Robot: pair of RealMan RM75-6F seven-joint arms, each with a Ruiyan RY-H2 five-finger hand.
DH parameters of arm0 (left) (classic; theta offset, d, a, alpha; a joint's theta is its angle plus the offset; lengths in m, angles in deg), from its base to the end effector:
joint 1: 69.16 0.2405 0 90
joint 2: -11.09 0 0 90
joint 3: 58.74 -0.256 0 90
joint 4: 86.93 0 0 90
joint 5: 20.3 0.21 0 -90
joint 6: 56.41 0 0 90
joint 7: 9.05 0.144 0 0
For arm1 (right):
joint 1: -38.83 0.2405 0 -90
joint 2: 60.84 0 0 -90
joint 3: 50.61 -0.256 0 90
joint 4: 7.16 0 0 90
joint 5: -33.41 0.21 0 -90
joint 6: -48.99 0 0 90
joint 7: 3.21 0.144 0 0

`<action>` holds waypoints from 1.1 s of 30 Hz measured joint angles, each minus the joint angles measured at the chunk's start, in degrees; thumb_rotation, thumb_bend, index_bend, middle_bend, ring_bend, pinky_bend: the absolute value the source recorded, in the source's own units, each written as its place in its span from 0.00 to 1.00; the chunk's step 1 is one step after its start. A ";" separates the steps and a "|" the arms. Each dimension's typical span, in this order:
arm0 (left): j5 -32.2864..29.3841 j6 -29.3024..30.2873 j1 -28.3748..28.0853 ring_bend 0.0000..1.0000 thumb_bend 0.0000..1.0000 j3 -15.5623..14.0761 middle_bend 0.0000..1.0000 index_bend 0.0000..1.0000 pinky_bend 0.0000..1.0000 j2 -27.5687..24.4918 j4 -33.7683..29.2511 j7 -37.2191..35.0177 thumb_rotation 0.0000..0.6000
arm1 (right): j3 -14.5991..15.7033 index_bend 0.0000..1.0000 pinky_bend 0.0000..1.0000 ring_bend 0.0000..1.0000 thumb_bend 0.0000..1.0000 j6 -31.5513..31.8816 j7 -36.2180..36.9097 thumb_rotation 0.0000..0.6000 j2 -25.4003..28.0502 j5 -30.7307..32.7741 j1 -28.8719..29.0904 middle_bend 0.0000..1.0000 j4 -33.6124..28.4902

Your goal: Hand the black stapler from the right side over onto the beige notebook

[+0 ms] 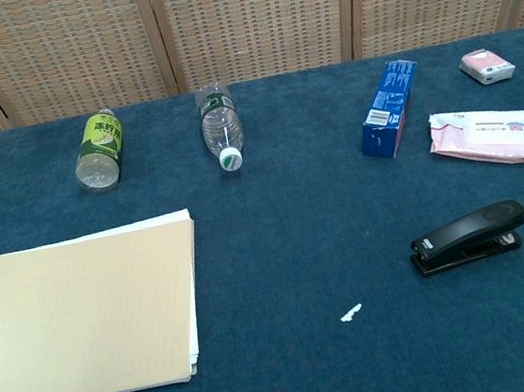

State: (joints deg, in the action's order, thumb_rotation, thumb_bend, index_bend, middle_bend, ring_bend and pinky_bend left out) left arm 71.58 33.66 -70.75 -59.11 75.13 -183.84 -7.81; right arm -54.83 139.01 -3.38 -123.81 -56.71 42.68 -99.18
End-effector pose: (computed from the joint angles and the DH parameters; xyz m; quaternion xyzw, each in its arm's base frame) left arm -0.2905 0.1507 0.1519 -0.5959 -0.3907 -0.4172 0.5642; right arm -0.3001 -0.1796 0.1764 0.5955 -0.3360 0.4219 0.5954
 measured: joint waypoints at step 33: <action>-7.03 -6.99 -4.26 0.00 0.00 3.44 0.00 0.00 0.00 3.24 2.28 2.34 1.00 | 1.26 0.17 0.16 0.19 0.21 -32.41 -1.16 1.00 -9.28 -8.24 25.18 0.21 3.74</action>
State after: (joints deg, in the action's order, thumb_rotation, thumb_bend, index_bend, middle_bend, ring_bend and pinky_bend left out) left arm 64.55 26.67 -75.01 -55.68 78.37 -181.55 -5.47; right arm -53.57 106.59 -4.54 -133.08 -64.95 67.86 -95.44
